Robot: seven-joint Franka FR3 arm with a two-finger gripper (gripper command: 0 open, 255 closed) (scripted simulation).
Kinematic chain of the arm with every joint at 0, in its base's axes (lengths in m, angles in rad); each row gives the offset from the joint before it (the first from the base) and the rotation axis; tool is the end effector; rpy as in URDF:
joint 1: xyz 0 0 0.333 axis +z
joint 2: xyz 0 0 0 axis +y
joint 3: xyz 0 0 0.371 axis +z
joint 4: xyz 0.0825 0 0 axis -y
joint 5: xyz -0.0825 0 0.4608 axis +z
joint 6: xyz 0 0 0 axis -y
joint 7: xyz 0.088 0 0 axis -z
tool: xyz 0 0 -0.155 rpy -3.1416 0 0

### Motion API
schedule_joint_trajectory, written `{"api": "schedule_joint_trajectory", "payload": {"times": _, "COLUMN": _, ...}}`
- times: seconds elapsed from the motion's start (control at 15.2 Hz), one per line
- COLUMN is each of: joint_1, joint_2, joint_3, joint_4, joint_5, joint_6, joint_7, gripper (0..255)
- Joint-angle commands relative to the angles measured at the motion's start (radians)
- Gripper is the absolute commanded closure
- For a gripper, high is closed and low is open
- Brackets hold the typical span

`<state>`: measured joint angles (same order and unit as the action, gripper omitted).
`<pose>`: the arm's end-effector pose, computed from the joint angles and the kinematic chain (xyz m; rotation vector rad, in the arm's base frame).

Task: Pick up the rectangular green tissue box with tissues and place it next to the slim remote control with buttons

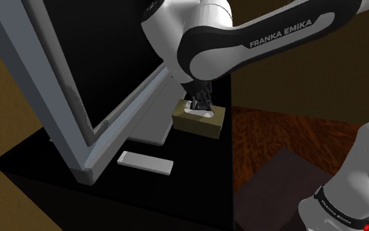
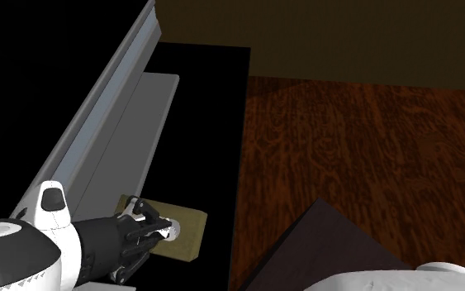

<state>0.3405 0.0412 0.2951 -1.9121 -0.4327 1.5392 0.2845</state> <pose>0.5064 0.2896 0.4412 2.5182 0.5515 -0.2359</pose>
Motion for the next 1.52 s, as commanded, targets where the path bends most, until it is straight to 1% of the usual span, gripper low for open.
{"api": "schedule_joint_trajectory", "payload": {"times": 0.0, "joint_1": 0.0, "joint_2": 0.009, "joint_3": -0.001, "joint_4": -0.017, "joint_5": -0.002, "joint_6": 0.023, "joint_7": 0.011, "gripper": 255}}
{"api": "schedule_joint_trajectory", "payload": {"times": 0.99, "joint_1": -0.003, "joint_2": 0.084, "joint_3": -0.006, "joint_4": -0.131, "joint_5": -0.032, "joint_6": 0.19, "joint_7": 0.094, "gripper": 255}}
{"api": "schedule_joint_trajectory", "payload": {"times": 1.45, "joint_1": -0.003, "joint_2": 0.084, "joint_3": -0.006, "joint_4": -0.131, "joint_5": -0.032, "joint_6": 0.19, "joint_7": 0.094, "gripper": 255}}
